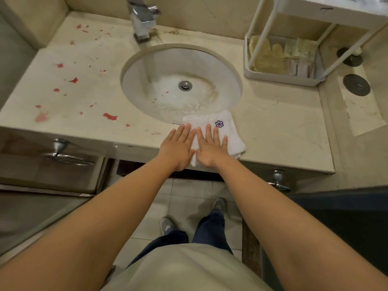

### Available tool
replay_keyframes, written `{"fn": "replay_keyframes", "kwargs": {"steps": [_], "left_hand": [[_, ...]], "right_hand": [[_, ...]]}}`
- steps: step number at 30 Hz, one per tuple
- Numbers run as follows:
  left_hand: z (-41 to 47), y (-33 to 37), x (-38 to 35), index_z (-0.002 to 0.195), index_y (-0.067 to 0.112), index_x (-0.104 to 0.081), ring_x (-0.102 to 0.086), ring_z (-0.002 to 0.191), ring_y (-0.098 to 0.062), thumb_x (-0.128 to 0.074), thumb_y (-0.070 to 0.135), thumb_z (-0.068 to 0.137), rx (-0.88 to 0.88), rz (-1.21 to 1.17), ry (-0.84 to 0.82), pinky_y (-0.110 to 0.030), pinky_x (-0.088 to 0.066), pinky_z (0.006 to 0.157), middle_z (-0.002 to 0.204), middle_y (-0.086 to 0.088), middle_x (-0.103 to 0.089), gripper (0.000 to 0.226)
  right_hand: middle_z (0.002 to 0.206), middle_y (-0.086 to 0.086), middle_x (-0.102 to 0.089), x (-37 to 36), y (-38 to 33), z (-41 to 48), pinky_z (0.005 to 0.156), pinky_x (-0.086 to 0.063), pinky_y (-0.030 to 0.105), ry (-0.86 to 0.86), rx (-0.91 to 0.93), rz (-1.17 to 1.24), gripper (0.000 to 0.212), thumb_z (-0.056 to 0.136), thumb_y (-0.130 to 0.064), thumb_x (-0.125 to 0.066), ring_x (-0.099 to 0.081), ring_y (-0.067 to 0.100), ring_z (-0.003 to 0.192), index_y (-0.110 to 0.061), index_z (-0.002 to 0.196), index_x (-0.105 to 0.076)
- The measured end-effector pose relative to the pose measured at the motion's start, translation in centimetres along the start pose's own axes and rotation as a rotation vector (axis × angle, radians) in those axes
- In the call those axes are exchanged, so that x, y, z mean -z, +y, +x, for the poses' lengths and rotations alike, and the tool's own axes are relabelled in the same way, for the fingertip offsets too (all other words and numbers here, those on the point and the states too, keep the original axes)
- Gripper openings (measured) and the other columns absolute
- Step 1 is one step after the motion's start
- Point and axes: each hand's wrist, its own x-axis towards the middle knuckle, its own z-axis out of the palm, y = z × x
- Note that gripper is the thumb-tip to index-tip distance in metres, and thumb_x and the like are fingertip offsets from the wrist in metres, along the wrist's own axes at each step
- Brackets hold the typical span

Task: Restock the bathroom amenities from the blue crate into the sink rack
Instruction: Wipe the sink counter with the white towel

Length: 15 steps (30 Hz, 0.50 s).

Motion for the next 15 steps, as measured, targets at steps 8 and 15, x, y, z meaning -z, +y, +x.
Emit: {"fn": "replay_keyframes", "kwargs": {"steps": [8, 15], "left_hand": [[-2.8, -5.1, -1.0, 0.152, 0.015, 0.019, 0.023, 0.147, -0.023, -0.015, 0.042, 0.104, 0.108, 0.019, -0.003, -0.040, 0.010, 0.121, 0.159, -0.006, 0.026, 0.064], [-5.2, -9.1, -1.4, 0.153, 0.016, 0.019, 0.024, 0.146, -0.023, -0.014, 0.041, 0.104, 0.209, -0.003, -0.036, -0.042, 0.010, 0.121, 0.159, -0.005, 0.025, 0.063]], "right_hand": [[0.156, 0.002, 0.036, -0.6, -5.6, 1.2, 0.115, 0.020, 0.052, -0.044, 0.095, -0.065, 0.075, 0.100, -0.031, -0.033, 0.034, 0.024, 0.143, -0.028, 0.152, 0.021], [0.157, 0.002, 0.034, -1.0, -10.2, 2.1, 0.116, 0.018, 0.053, -0.074, 0.177, -0.137, 0.075, 0.100, -0.028, -0.034, 0.032, 0.024, 0.144, -0.028, 0.153, 0.019]]}}
